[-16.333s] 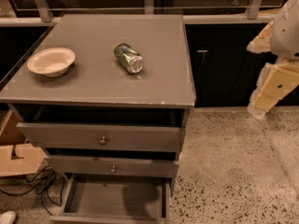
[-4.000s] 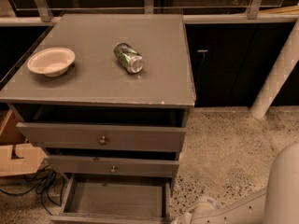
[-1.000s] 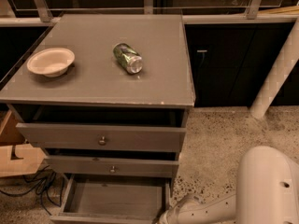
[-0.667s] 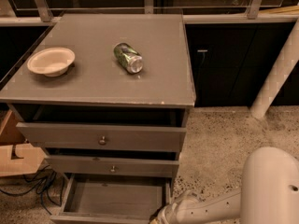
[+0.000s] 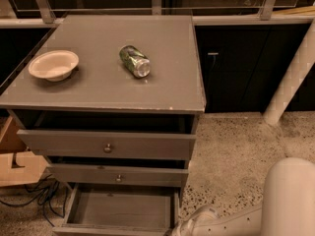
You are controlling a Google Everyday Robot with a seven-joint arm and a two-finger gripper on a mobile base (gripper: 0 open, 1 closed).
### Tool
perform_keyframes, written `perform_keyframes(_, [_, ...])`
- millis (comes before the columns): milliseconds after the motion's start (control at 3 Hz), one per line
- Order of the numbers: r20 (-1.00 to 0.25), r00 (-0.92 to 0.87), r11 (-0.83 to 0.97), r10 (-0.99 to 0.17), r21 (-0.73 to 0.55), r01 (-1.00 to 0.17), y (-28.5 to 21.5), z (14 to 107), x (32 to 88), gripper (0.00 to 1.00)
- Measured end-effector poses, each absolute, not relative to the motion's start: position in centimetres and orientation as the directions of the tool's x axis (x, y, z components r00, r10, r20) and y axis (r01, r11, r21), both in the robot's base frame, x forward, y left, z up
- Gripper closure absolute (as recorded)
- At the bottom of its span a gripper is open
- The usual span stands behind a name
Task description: Close bottom drawer
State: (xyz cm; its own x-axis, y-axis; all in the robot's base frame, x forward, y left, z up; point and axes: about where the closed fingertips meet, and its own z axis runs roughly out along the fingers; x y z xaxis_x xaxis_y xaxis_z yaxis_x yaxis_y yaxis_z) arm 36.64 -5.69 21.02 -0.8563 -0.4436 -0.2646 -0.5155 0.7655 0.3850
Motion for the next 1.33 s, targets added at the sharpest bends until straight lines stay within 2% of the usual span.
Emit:
perform_keyframes(333, [-0.218,-0.889,0.795,-0.403,0.398,-0.458,-7.7,21.2,34.4,1.0])
perform_keyframes(1333, [-0.17,-0.895,0.798,-0.412,0.408,-0.445,-6.0,15.2,35.4,1.0])
